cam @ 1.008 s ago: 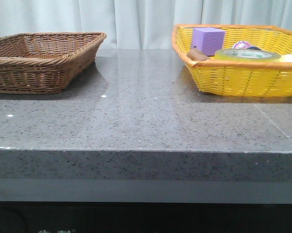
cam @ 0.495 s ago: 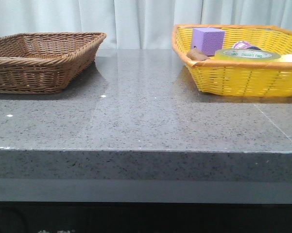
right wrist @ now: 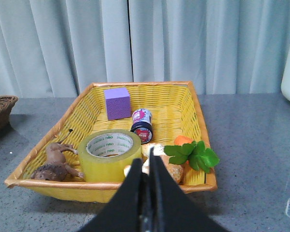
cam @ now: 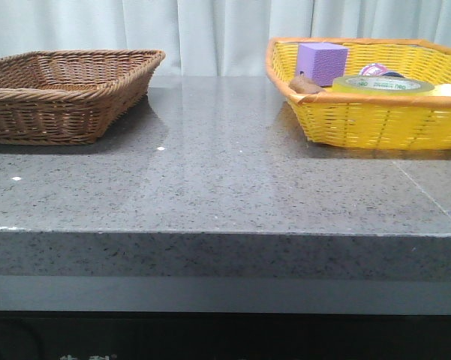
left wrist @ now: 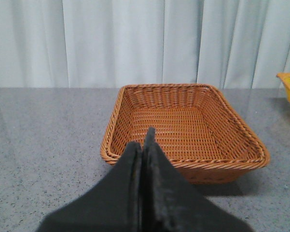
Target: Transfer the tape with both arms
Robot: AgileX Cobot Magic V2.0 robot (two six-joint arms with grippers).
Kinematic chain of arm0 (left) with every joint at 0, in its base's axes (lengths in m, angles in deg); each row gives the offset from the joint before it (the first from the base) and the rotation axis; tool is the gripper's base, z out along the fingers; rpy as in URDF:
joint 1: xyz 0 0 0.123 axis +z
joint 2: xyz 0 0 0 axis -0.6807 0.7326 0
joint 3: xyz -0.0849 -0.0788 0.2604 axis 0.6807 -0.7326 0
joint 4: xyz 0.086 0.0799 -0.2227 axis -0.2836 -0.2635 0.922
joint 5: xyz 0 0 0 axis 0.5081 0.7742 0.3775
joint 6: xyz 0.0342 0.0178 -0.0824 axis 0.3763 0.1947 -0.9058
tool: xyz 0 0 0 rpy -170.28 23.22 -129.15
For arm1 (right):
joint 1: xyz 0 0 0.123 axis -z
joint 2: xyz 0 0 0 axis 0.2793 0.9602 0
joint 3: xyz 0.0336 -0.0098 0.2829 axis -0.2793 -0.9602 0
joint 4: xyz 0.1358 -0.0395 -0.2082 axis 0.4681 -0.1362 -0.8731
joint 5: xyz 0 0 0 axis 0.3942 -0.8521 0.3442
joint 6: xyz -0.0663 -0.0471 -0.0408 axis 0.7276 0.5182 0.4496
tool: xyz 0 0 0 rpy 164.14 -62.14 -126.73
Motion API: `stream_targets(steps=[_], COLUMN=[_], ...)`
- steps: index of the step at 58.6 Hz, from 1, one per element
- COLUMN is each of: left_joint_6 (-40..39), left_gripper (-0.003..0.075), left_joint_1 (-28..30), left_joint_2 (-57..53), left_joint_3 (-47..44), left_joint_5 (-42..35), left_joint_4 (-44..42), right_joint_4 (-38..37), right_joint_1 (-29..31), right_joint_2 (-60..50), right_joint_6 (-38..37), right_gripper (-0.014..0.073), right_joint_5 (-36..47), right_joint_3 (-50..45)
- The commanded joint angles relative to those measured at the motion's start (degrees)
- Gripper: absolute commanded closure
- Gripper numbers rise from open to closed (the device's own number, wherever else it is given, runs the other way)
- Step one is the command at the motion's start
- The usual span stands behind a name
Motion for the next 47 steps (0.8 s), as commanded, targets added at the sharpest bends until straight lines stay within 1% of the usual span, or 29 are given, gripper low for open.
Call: stream_targets(steps=[1,5,11,13,15,17,18,19,20,21,22,23,24,25,26,28,30,31,33,41,47], left_joint_6=[-0.13,-0.13,-0.13,-0.13,-0.13,-0.13,-0.13,-0.13,-0.13,-0.13,-0.13,-0.13,-0.13,-0.13,-0.13,-0.13,-0.13,-0.13,-0.13,-0.13,-0.13], left_gripper=[0.074,0.074,0.0725,0.0697,0.0652,0.0589,0.0545,0.0476,0.042,0.0381,0.0341,0.0283,0.0247,0.0197,0.0165,0.0078,0.0035,0.0027,0.0022,0.0031,0.0031], left_joint_1=[0.13,0.13,0.13,0.13,0.13,0.13,0.13,0.13,0.13,0.13,0.13,0.13,0.13,0.13,0.13,0.13,0.13,0.13,0.13,0.13,0.13], left_joint_2=[5.4,7.37,8.02,8.02,8.02,8.02,8.02,8.02,8.02,8.02,8.02,8.02,8.02,8.02,8.02,8.02,8.02,8.02,8.02,8.02,8.02], left_joint_3=[4.04,4.62,4.62,4.62,4.62,4.62,4.52,4.52,4.52,4.52,4.52,4.52,4.52,4.52,4.52,4.52,4.52,4.52,4.52,4.52,4.52], left_joint_5=[-2.98,-4.48,-5.61,-5.61,-5.61,-5.61,-5.49,-5.49,-5.49,-5.49,-5.49,-5.49,-5.49,-5.49,-5.49,-5.49,-5.49,-5.49,-5.49,-5.38,-5.38], left_joint_4=[-0.21,-0.21,-0.09,-0.09,-0.09,-0.09,-0.09,-0.09,-0.09,-0.09,0.03,0.04,0.17,0.17,0.17,0.17,0.17,0.17,0.17,0.17,0.17], right_joint_4=[-0.47,-0.4,-0.34,-0.34,-0.34,-0.34,-0.34,-0.34,-0.34,-0.34,-0.34,-0.34,-0.34,-0.34,-0.34,-0.34,-0.17,0.22,0.87,5.01,6.44], right_joint_1=[0.35,0.35,0.35,0.35,0.35,0.35,0.35,0.35,0.35,0.35,0.35,0.35,0.35,0.35,0.35,0.35,0.35,0.35,0.35,0.35,0.35], right_joint_2=[5.63,8.47,10.29,10.38,10.38,10.38,10.38,10.38,10.38,10.38,10.38,10.38,10.38,10.38,10.38,10.38,10.44,10.44,10.58,12.0,17.09], right_joint_6=[0.52,0.52,0.52,0.52,0.52,0.52,0.52,0.52,0.52,0.52,0.52,0.52,0.52,0.52,0.52,0.52,0.52,0.52,0.52,0.52,0.52], right_gripper=[0.068,0.0681,0.068,0.0672,0.0645,0.0599,0.0547,0.0518,0.0468,0.0433,0.0376,0.0336,0.0275,0.0235,0.0176,0.006,-0.0002,-0.0031,-0.0052,-0.0027,-0.0027], right_joint_5=[0.42,-1.27,-0.8,-0.8,-0.75,-0.75,-0.75,-0.75,-0.75,-0.75,-0.69,-0.69,-0.69,-0.69,-0.69,-0.4,0.21,0.63,0.88,1.14,-0.68], right_joint_3=[5.15,6.77,7.13,7.08,7.08,7.08,7.02,7.01,6.96,6.97,6.95,6.95,6.95,6.95,6.95,6.9,6.85,6.85,6.85,7.08,9.38])
